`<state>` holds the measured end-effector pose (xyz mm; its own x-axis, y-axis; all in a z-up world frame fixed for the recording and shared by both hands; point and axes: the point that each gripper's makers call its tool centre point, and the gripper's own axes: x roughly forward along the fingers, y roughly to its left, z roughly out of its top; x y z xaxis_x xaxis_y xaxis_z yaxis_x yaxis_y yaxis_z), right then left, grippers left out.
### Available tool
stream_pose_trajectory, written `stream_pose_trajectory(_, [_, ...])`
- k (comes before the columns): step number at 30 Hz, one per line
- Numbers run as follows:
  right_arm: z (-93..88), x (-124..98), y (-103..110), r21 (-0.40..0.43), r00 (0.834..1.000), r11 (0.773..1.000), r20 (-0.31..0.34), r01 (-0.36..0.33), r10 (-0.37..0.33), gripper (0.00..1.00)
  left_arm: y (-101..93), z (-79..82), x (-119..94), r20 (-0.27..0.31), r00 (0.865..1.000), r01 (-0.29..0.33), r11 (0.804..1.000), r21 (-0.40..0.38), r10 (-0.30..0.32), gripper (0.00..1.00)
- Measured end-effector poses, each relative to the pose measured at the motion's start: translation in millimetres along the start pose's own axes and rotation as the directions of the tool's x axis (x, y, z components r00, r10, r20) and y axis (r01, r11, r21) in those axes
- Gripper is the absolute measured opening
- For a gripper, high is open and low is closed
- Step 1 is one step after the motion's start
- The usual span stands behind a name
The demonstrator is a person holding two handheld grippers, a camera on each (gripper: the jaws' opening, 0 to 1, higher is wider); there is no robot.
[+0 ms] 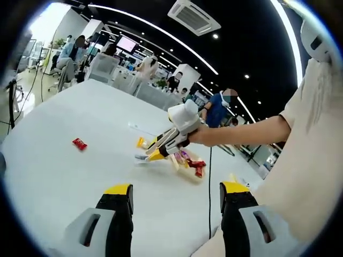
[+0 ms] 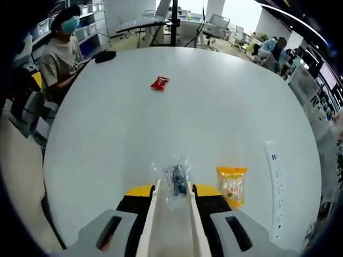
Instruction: Place the target food into the container with the food tongs after gripping and lifting it, then release it inside without dropping or visibly crushing the food.
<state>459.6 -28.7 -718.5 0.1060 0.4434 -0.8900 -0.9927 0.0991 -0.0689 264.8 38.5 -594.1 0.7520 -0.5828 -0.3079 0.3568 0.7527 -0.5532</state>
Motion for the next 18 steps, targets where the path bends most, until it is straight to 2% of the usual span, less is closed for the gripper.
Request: stream_pose_trajectory(18, [-4.5,8.1,2.2,-0.044,0.999,0.999,-0.031,-0.02,0.018,0.28,2.2,-0.4,1.1,-0.001,1.0,0.0,1.0,-0.007,0.0,0.66])
